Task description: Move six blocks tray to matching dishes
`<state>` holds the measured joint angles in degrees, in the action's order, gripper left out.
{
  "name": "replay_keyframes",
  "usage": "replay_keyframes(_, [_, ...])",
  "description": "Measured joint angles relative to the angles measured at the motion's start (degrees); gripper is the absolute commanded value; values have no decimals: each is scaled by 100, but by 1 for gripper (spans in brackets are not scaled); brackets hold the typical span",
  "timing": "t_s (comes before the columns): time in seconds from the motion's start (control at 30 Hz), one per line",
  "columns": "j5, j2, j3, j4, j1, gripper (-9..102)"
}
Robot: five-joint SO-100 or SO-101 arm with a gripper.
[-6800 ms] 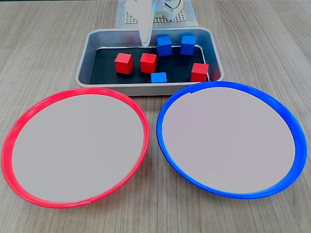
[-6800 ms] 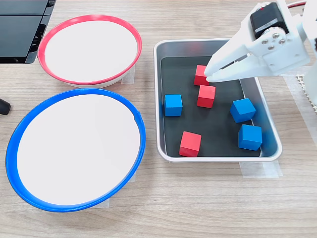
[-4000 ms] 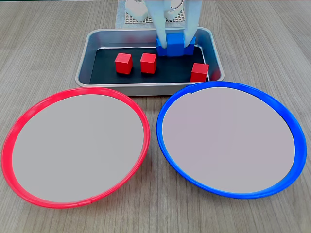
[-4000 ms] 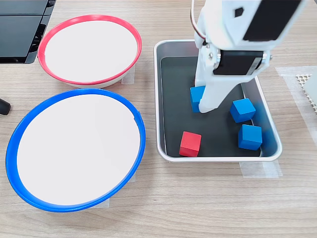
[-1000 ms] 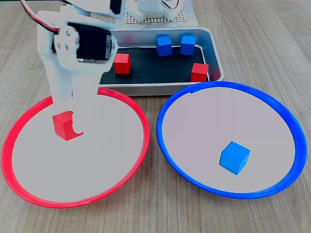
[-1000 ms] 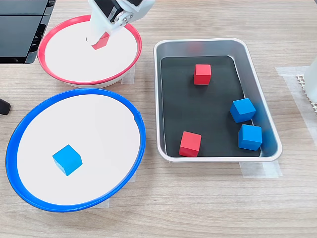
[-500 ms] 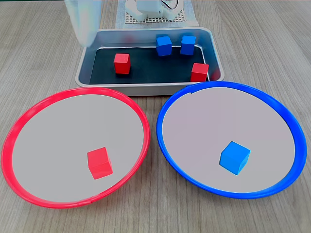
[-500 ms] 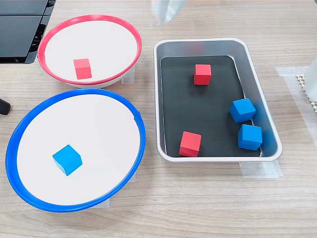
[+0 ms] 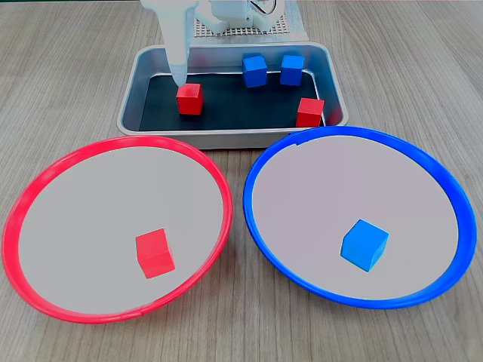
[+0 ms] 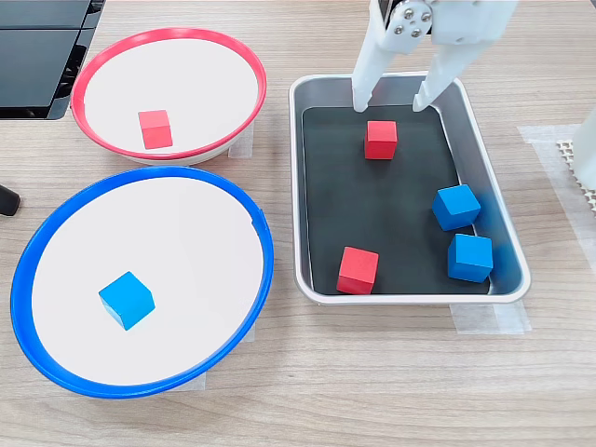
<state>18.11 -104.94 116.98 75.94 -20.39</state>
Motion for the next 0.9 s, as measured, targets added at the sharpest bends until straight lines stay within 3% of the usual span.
replay_keyframes(0.3, [-519,571,299,-615,255,19])
replay_keyframes(0.6, [-378,853,141,-993,272,0])
replay_keyframes(0.77, [-44,773,-589,-316,360,0])
replay_keyframes(0.9, [-97,1099,-2197,545,694,0])
